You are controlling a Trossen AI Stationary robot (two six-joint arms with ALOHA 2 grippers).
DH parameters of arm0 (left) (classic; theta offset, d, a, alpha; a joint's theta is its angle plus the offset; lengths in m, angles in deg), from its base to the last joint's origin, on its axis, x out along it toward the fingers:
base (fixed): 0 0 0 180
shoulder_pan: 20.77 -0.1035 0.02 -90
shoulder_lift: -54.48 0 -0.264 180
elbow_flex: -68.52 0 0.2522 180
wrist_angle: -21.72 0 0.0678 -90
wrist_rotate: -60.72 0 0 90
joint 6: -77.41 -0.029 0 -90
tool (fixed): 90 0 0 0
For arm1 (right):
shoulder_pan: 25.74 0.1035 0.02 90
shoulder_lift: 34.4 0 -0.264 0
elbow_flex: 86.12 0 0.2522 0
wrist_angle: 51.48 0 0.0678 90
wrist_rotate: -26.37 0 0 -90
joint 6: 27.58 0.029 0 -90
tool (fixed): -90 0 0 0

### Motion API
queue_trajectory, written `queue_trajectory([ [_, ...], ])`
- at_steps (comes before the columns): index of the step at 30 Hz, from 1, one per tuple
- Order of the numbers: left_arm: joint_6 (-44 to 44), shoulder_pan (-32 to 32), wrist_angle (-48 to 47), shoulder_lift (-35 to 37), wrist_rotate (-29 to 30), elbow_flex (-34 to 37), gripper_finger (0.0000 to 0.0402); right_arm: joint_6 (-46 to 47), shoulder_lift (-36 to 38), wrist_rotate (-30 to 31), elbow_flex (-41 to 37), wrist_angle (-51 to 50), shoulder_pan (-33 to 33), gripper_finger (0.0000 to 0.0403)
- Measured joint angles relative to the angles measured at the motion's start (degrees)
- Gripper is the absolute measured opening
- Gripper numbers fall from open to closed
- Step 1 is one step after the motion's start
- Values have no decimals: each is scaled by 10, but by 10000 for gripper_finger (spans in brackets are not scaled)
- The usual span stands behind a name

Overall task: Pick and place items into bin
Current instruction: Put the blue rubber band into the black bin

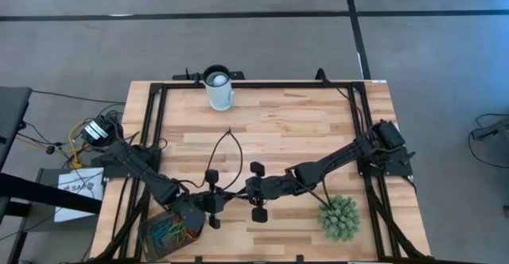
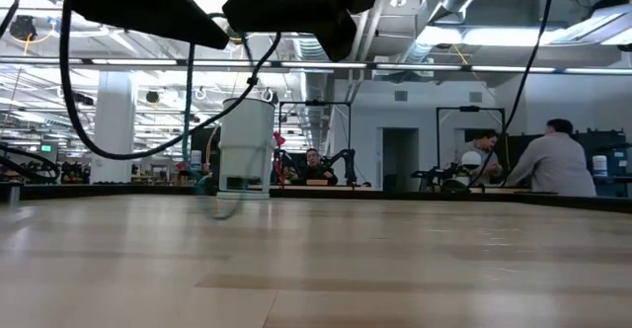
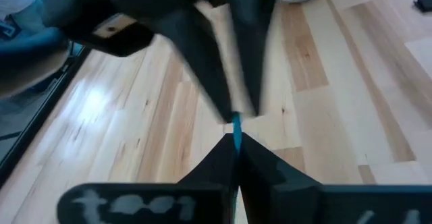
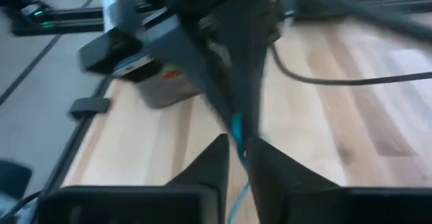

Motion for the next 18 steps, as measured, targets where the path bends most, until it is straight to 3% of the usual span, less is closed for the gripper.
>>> queue_trajectory([
  [3, 23, 10, 0, 0, 15, 0, 0, 9, 0, -35, 0, -6, 6, 75],
  [9, 58, 65, -63, 2, 6, -48, 0, 35, 0, -40, 0, -51, 31, 110],
  [14, 127, 149, -324, 5, 26, -178, 0, 45, 0, -40, 0, -106, 52, 114],
  [16, 214, 181, -467, 5, 18, -240, 0, 64, 0, -39, 0, -123, 59, 113],
  [18, 344, 203, -598, 2, -31, -297, 0, 79, 0, -39, 0, -135, 63, 112],
])
